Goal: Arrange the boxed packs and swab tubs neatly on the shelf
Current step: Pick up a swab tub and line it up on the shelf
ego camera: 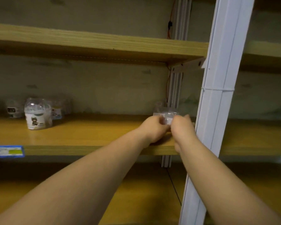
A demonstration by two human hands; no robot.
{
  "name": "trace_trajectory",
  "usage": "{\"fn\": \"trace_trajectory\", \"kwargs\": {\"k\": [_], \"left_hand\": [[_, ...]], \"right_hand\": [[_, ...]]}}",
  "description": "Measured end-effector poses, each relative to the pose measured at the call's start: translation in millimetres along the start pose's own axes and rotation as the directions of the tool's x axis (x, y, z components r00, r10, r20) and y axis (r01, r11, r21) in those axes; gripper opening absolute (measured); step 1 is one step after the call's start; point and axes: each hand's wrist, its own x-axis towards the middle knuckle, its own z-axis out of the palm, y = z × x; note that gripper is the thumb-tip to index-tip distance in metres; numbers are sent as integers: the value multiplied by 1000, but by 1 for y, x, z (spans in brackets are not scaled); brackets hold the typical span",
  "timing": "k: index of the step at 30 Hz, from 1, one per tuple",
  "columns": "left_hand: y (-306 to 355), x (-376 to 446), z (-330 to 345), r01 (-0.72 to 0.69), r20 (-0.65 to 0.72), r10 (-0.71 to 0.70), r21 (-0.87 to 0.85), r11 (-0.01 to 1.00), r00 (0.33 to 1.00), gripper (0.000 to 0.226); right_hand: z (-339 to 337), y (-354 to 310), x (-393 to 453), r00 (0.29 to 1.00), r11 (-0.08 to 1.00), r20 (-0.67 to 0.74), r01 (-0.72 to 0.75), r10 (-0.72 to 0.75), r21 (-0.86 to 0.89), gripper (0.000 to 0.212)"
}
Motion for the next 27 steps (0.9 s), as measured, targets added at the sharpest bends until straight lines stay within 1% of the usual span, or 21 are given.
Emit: {"fn": "trace_trajectory", "kwargs": {"k": [2,3,4,5,7,9,10,11,13,15,17,19,21,23,25,27], "left_hand": [[-4,1,-7,-24,-60,13,-189,982,998,47],[-7,0,-11,-27,-99,-5,-318,948,995,49],[-10,-1,-14,-37,-146,-25,-405,913,989,48],[-11,-2,-18,-51,-195,-41,-443,895,980,45],[-11,-7,-22,-92,-255,-34,-466,880,966,41],[-14,-13,-26,-95,-256,-42,-503,859,966,41],[-17,-14,-29,-72,-245,-67,-516,853,967,41],[-19,-16,-33,-47,-227,-89,-532,846,970,42],[-23,-20,-42,11,-167,-132,-578,816,977,39],[-19,-28,-50,32,-116,-135,-631,775,984,34],[-15,-36,-54,28,-81,-113,-680,732,990,33],[-13,-46,-59,28,-41,-77,-684,729,996,33],[-15,-56,-68,36,-2,-51,-680,732,999,30],[-19,-66,-83,31,11,-31,-633,773,999,29],[-24,-76,-99,26,-5,-35,-575,818,999,29],[-29,-86,-120,9,-40,-38,-556,831,998,30]], "right_hand": [[0,3,-5,997,997,22,71,-71,-25,63],[1,4,-9,993,992,11,118,-117,-49,60],[2,4,-13,988,985,28,155,-153,-70,55],[4,7,-14,982,980,79,179,-172,-89,51],[3,12,-9,973,979,159,184,-168,-92,44],[1,9,-10,961,985,239,161,-141,-66,29],[-1,6,-13,950,987,286,149,-127,-57,23],[-4,4,-14,937,991,331,131,-111,-39,21],[-7,0,-16,910,993,401,115,-105,-1,25],[-8,1,-19,880,987,451,161,-152,17,24],[-9,4,-23,855,965,470,260,-222,-17,28],[-8,8,-26,850,954,454,299,-266,-2,37],[-7,7,-30,843,950,451,311,-294,37,30],[-2,5,-36,835,945,456,325,-310,47,24],[10,3,-43,824,944,471,323,-313,62,25],[29,-2,-56,821,952,485,287,-301,105,25]]}}
